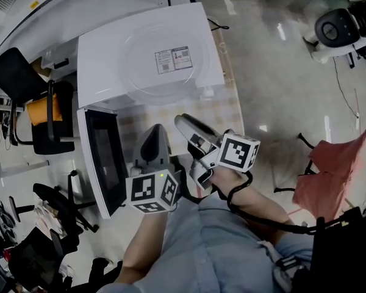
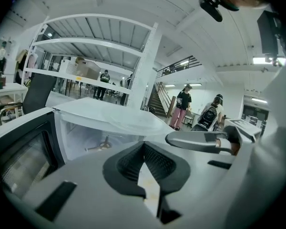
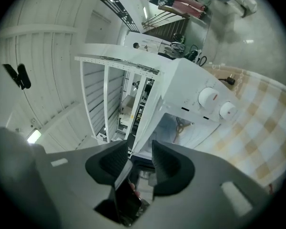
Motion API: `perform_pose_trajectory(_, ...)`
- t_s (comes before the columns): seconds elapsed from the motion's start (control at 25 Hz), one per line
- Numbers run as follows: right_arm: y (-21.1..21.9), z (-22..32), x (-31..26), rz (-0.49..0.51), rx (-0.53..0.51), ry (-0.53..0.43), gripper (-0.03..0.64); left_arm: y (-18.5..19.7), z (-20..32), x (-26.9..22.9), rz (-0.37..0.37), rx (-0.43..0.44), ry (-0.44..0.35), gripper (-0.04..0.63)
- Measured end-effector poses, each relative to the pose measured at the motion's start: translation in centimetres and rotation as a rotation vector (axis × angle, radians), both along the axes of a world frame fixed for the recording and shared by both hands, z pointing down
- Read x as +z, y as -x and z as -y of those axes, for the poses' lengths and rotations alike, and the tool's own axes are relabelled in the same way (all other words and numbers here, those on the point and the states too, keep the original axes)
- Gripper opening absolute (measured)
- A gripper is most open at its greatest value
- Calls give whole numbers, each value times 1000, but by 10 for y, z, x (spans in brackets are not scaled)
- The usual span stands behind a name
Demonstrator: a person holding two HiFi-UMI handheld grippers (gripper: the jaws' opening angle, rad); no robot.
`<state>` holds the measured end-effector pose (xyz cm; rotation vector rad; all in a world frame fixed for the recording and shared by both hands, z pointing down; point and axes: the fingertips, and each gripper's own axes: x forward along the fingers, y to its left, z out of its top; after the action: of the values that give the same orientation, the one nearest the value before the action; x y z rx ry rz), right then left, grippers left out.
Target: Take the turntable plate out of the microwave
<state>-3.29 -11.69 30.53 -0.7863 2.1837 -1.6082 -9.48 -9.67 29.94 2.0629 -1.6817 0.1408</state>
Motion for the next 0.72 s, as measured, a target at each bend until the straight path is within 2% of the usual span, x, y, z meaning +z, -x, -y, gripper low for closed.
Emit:
perform_pose_trajectory(0.08,-5,-11,-7,-35,-24,-40,150,-6,-7,-9,8,-9,-43,8)
perform_pose_trajectory(0.24,-16,-31,-26,-123,-51,-157,81,-21,-23,-34,27,-23,-136,8)
perform_pose_trajectory(0.36,-26,-40,-43,-208,-58,-279,43,-37,-33,-54,55,-13,-190,8)
perform_pose_trajectory(0.6,-39,-53,-83,-384,-57,-538,7,-60,-46,-88,111,-16,-264,8)
perform_pose_trajectory(0.72,-42,-53,-106,-454,-43,-666,2,-64,-45,-112,141,-27,-329,8)
